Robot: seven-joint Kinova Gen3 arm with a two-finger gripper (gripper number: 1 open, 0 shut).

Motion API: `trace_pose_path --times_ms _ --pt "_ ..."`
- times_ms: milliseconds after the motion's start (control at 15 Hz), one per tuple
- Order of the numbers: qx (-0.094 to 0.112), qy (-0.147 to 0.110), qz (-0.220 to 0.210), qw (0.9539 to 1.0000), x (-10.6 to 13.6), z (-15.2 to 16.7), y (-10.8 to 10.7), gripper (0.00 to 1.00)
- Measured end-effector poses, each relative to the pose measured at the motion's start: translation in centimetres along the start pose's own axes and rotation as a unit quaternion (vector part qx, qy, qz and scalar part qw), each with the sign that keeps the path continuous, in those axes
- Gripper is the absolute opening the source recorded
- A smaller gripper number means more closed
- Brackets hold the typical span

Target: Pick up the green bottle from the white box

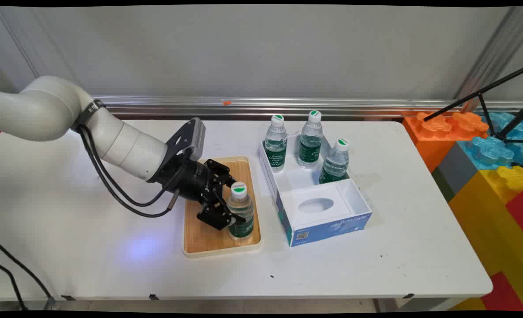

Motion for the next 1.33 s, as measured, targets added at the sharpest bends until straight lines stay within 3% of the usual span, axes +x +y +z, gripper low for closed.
trace_pose_path --times_ms 467,867,1133,1333 --pt "0.003 -0.014 -0.003 0.9999 0.0 -1.6 -0.4 1.00" --pt "0.013 -0.058 -0.007 0.9982 0.6 -7.1 -1.1 1.00" --pt "0.036 -0.077 -0.014 0.9963 1.8 -10.5 -2.1 1.00" --pt "0.062 -0.075 -0.016 0.9952 3.5 -12.0 -3.7 1.00"
